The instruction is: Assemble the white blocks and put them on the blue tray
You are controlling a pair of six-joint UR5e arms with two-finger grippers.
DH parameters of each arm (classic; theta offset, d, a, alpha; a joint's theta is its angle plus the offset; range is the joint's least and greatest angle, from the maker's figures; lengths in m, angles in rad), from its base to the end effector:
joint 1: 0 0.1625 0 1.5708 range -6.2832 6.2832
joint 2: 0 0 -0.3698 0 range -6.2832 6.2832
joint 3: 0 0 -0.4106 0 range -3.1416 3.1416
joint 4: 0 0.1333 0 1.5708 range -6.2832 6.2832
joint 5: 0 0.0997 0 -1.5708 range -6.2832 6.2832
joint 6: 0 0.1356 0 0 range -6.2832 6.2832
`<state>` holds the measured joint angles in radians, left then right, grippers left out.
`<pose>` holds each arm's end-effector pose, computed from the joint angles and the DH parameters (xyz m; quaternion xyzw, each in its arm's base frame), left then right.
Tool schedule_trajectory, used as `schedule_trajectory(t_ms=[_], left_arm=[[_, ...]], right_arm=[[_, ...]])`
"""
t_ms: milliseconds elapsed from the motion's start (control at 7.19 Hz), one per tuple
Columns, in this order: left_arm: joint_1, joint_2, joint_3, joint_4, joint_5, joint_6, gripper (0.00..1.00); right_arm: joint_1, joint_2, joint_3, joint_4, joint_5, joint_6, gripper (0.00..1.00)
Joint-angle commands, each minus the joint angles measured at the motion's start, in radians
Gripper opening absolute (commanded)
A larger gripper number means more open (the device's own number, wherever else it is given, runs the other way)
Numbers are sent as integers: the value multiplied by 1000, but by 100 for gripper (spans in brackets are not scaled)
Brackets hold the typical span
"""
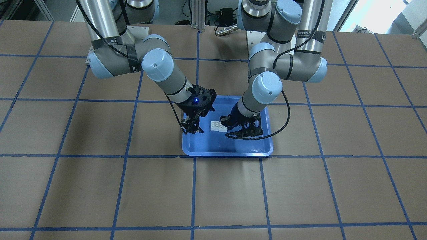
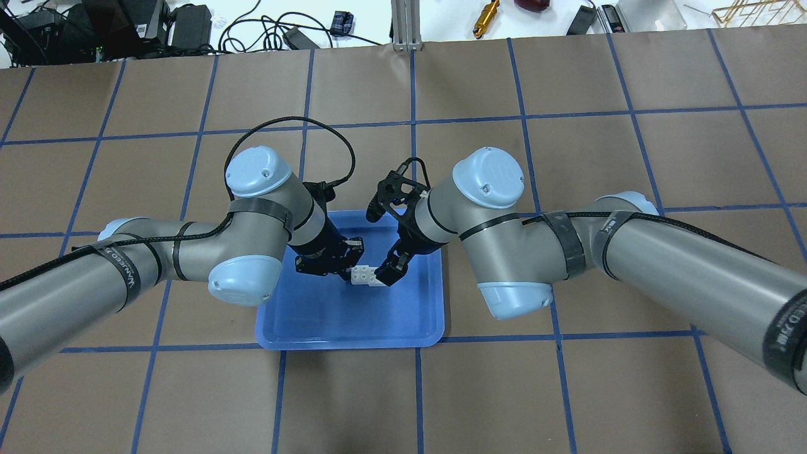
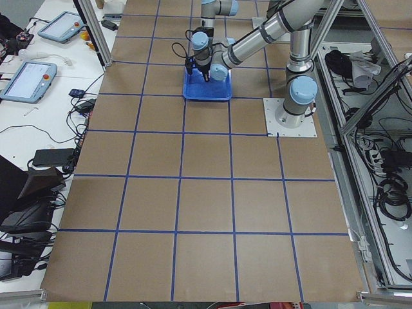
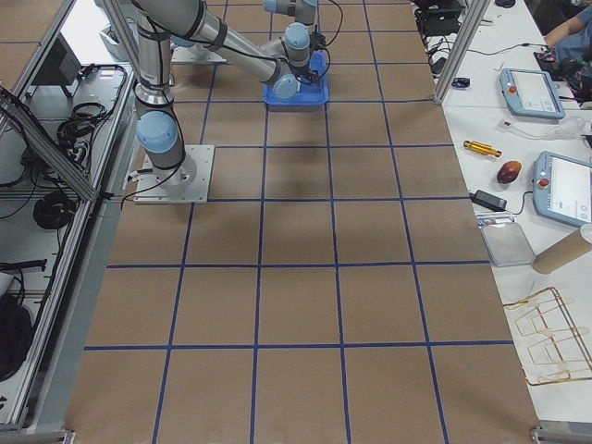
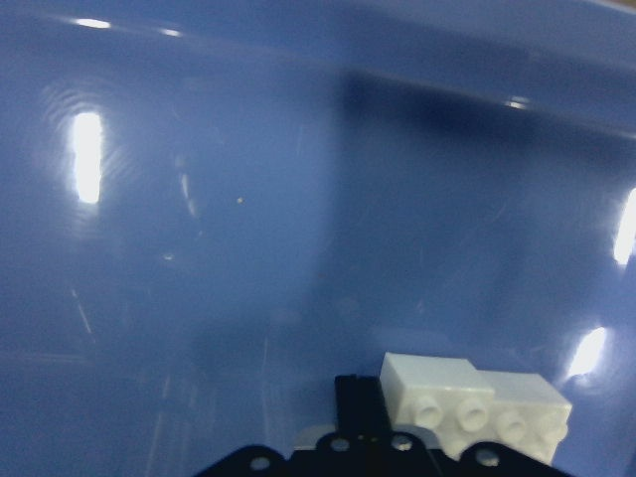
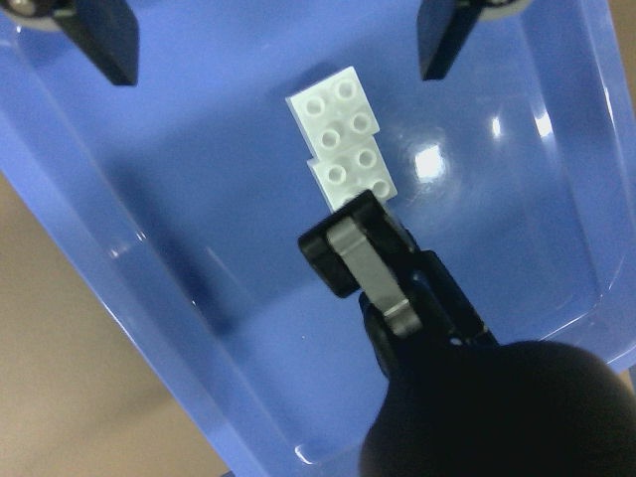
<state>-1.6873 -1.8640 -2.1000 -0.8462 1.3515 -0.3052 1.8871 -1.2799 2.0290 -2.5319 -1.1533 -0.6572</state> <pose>-0.2166 -0.4504 0.0742 0.0989 -0.9879 -0.0704 0.0967 0.3439 -0.4454 0.1370 -0.4744 0.8496 -0.1370 0.1855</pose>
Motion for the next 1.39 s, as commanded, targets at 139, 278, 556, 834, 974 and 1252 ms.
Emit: schedule_trajectory(t_ms=[139,278,556,834,974,1252], left_arm=[[0,0,0,-1,0,-5,5],[0,0,0,2,0,0,6],[3,29,17,1,1,11,8],[9,42,98,-71,8,11,8],[14,61,156,-152,15,23,9],[59,86,355,-444,76,148,10]], right_arm=[[-145,-114,-198,501,-60,259,100],[-202,-115,-279,642,-98,301,100],[-264,-134,-377,734,-292,418,100],[-313,-160,-412,853,-307,572,100],[-333,-180,-435,930,-340,573,100],[-347,-265,-441,1008,-384,574,100]])
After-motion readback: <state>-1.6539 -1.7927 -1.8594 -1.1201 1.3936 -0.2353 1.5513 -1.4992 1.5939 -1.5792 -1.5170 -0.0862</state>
